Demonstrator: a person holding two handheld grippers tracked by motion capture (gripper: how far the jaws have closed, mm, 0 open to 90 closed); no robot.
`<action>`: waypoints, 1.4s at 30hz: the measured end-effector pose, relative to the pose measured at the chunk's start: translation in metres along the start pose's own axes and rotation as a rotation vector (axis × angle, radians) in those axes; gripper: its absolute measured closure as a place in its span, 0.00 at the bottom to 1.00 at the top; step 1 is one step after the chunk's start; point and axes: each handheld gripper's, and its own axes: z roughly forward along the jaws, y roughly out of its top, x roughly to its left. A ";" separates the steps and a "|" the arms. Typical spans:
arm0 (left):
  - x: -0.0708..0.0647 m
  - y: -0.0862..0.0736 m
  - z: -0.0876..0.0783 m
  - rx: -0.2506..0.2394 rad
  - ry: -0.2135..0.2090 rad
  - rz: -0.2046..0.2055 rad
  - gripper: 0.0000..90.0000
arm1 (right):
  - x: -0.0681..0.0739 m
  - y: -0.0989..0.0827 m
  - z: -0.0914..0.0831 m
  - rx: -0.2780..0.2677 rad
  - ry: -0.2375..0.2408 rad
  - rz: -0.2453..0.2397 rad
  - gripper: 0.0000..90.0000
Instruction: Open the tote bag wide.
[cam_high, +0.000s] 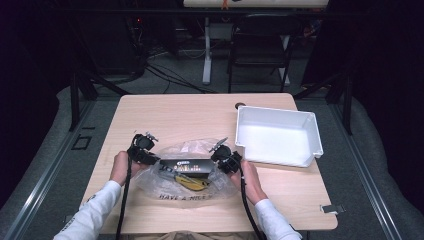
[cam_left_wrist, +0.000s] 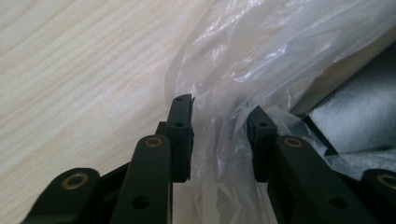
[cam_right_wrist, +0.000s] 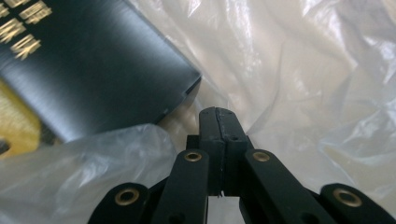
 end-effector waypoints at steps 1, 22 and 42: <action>0.000 -0.001 -0.001 0.009 0.005 0.002 0.76 | 0.000 -0.001 -0.002 0.002 0.005 -0.006 1.00; 0.009 -0.015 -0.039 0.016 -0.029 -0.016 0.35 | -0.009 -0.015 -0.046 -0.081 0.091 -0.008 0.83; 0.008 -0.021 -0.025 0.027 -0.128 -0.012 0.78 | 0.058 -0.004 -0.052 -0.153 0.372 -0.214 0.64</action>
